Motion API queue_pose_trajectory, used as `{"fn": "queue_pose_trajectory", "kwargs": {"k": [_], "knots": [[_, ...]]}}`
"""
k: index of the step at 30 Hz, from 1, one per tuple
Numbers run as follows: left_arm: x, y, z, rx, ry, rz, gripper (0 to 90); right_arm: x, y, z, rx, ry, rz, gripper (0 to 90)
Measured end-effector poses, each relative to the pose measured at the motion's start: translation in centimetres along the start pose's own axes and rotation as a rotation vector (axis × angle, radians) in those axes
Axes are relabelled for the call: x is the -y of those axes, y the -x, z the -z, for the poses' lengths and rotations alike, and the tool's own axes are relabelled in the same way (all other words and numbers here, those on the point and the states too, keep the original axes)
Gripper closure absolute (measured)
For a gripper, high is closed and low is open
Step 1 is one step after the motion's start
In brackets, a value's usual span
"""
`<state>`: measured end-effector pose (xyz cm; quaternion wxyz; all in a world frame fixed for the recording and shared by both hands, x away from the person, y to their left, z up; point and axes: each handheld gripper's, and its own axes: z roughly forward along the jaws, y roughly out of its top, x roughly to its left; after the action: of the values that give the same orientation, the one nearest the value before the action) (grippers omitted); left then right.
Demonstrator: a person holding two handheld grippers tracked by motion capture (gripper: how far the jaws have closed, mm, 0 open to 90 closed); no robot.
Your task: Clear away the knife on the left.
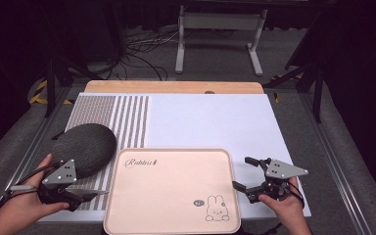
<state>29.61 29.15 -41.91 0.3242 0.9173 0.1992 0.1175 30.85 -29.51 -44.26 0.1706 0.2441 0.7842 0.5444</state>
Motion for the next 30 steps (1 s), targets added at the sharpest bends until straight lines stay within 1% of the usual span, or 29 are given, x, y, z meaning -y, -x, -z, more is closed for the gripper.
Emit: {"fn": "queue_pose_trajectory", "kwargs": {"k": [1, 2, 4, 5, 8, 9, 15, 17, 20, 23, 24, 30], "knots": [[0.0, 0.0, 0.1, -0.005, -0.020, -0.008, 21.1, 0.0, 0.0, 0.0, 0.000, 0.000, 0.000, 6.3], [0.0, -0.1, 0.1, -0.005, -0.030, -0.012, 21.4, 0.0, 0.0, -0.1, -0.002, -0.002, 0.003, 6.3], [0.0, -0.1, 0.2, 0.001, -0.041, -0.043, 21.2, 0.0, 0.0, -0.1, -0.002, -0.003, 0.003, 6.3], [0.1, -0.1, 0.2, 0.006, -0.054, -0.046, 21.2, 0.0, 0.0, -0.1, -0.002, -0.003, 0.003, 6.3], [0.1, 0.1, 0.2, 0.010, -0.118, -0.061, 21.0, 0.0, 0.0, -0.1, -0.003, -0.002, 0.001, 6.4], [0.1, 0.1, 0.2, 0.014, -0.139, -0.066, 21.0, 0.0, 0.0, -0.1, -0.005, -0.004, 0.002, 6.4], [0.2, 0.1, 0.5, 0.026, -0.219, -0.080, 21.0, 0.1, -0.1, -0.3, -0.011, -0.010, 0.005, 6.4], [0.3, 0.1, 0.6, 0.026, -0.238, -0.085, 21.2, 0.1, -0.1, -0.3, -0.013, -0.013, 0.005, 6.4], [0.5, 0.0, 0.9, 0.035, -0.282, -0.087, 21.5, 0.1, -0.1, -0.4, -0.014, -0.016, 0.007, 6.4], [0.8, -0.3, 1.1, 0.031, -0.313, -0.095, 21.8, 0.2, -0.1, -0.4, -0.016, -0.019, 0.005, 6.4], [0.8, -0.3, 1.1, 0.031, -0.313, -0.095, 21.8, 0.2, -0.1, -0.4, -0.016, -0.019, 0.005, 6.4], [1.1, -0.7, 1.2, 0.036, -0.351, -0.112, 23.0, 0.2, -0.1, -0.5, -0.020, -0.021, 0.010, 6.4]]}}
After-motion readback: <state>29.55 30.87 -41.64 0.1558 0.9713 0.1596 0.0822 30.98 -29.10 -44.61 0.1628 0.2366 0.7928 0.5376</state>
